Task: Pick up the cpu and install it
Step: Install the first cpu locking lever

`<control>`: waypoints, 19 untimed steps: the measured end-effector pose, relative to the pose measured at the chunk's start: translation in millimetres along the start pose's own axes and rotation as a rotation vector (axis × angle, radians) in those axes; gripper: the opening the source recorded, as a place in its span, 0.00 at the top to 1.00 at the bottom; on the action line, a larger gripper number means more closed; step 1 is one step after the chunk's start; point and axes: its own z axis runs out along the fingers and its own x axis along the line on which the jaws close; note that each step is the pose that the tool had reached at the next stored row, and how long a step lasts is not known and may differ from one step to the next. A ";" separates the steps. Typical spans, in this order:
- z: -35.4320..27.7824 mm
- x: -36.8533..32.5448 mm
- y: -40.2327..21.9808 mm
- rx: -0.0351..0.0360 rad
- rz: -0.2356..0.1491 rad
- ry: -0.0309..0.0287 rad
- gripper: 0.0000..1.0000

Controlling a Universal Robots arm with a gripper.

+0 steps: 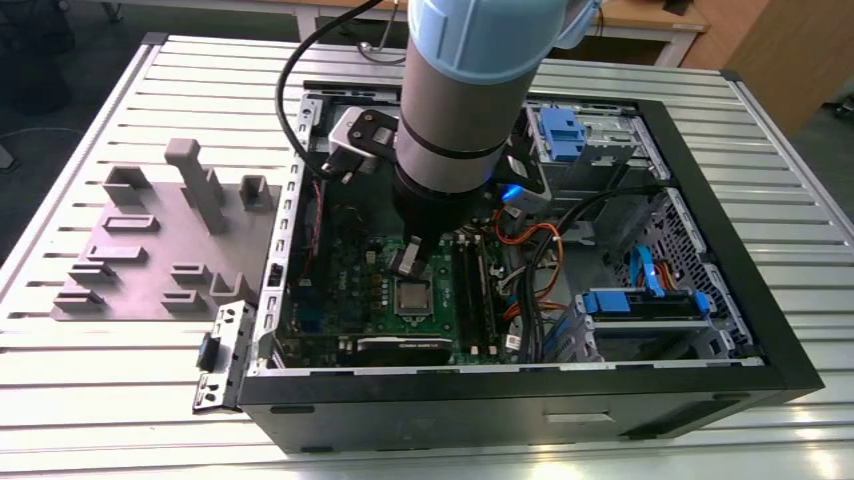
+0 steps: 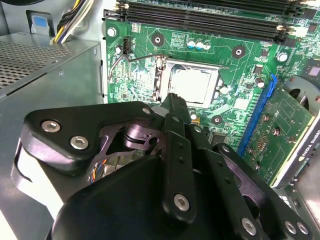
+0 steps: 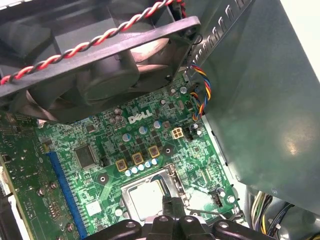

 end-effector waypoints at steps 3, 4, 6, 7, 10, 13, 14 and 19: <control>0.0 0.0 -0.1 0.0000 0.000 0.0000 0.89; 0.1 -0.3 -0.8 0.0000 0.000 -0.0001 0.89; 0.0 -1.9 -4.3 0.0000 0.000 0.0000 0.89; 0.1 -2.7 -6.3 0.0000 0.000 0.0000 0.89; -0.1 -3.8 -8.7 0.0000 0.000 0.0001 0.89; -2.4 -5.1 -8.1 0.0001 0.000 -0.0001 0.89; -4.0 -6.1 -7.6 0.0001 0.000 -0.0002 0.89; -8.4 -11.4 -5.1 0.0062 -0.001 -0.0026 0.89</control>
